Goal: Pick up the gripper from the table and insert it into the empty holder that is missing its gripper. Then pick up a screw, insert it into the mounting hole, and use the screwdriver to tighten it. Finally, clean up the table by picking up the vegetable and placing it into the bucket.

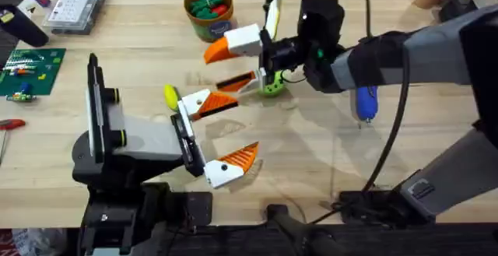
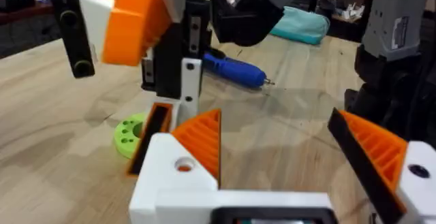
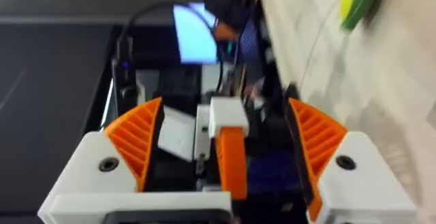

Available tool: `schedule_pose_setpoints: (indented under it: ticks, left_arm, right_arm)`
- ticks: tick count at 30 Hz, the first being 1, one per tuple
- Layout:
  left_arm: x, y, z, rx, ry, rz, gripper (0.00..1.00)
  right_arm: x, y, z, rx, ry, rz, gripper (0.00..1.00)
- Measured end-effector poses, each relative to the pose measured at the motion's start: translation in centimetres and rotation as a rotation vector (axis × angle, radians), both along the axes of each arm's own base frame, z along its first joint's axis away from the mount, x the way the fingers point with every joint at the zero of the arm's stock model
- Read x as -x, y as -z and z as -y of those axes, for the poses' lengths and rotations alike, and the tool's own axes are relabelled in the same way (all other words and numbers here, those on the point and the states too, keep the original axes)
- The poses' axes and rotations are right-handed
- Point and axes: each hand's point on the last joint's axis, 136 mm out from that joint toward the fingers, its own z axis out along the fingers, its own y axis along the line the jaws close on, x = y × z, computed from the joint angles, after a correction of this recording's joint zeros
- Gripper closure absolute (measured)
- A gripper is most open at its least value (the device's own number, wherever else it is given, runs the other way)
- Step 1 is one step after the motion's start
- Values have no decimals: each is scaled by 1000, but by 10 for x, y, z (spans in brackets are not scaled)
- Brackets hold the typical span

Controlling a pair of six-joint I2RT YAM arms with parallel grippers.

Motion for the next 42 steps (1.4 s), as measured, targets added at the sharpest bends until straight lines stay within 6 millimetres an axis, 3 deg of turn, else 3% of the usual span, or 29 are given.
schedule_pose_setpoints:
  ticks: [6,10,13,16,21,29,32,37,42]
  left_arm:
    - [0,0,0,0,0,0,14]
    - [0,0,0,0,0,0,14]
    - [0,0,0,0,1,0,14]
    - [0,0,0,0,2,-1,14]
    - [0,0,0,0,3,-1,14]
    - [1,0,0,1,3,-1,14]
    - [1,0,0,1,4,-1,15]
    - [1,0,0,1,4,-1,15]
    - [1,0,0,1,4,-1,15]
  right_arm:
    - [-37,1,13,4,164,103,6]
    - [-61,-19,28,-3,295,189,6]
    - [-70,-32,38,30,371,230,5]
    - [-71,-30,46,127,424,224,6]
    - [-54,-24,68,327,450,265,5]
    - [-5,-75,123,578,483,530,5]
    - [15,-82,148,677,498,604,5]
    - [41,-68,181,850,479,640,4]
    - [51,-42,204,1014,414,631,4]
